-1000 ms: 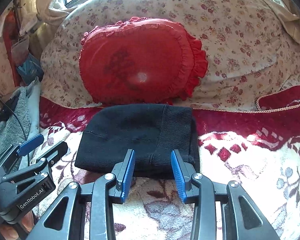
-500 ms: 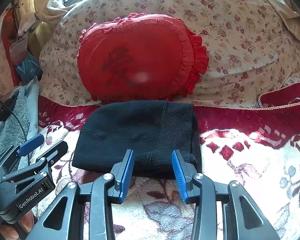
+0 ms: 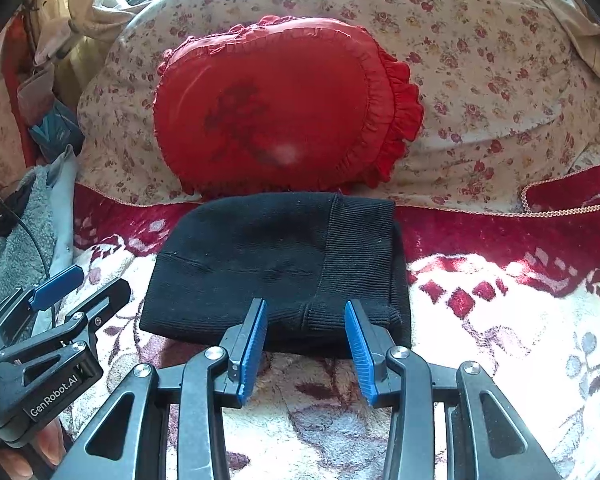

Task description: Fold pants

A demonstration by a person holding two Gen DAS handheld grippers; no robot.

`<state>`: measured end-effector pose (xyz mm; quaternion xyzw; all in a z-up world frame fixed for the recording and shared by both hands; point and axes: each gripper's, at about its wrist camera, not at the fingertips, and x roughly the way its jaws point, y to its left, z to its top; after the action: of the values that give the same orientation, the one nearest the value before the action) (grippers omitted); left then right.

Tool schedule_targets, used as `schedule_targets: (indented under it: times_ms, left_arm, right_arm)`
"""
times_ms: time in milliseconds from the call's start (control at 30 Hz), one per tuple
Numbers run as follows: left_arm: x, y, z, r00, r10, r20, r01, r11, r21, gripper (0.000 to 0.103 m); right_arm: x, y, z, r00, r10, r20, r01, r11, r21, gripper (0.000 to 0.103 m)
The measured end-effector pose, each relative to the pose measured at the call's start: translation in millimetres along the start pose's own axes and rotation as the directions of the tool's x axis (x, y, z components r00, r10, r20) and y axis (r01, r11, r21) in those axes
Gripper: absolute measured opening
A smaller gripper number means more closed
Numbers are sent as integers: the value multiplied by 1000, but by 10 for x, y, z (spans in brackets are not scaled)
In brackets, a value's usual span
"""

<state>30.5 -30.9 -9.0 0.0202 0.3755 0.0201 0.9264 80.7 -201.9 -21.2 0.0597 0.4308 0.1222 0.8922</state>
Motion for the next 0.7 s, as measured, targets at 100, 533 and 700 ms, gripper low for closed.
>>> schedule_targets:
  times_ms: [100, 533, 700]
  left_arm:
    - [-5, 8, 10, 1000, -1, 2, 1, 1000, 0, 66]
    - [-6, 0, 5, 1000, -2, -2, 2, 1000, -6, 66]
    - [2, -2, 2, 1000, -6, -2, 6, 1000, -5, 66]
  right_arm:
    - [8, 10, 5, 1000, -1, -2, 1, 1000, 1, 39]
    - [25, 19, -20, 1000, -1, -4, 1, 1000, 15, 39]
    - [28, 17, -20, 1000, -6, -3, 6, 1000, 15, 39]
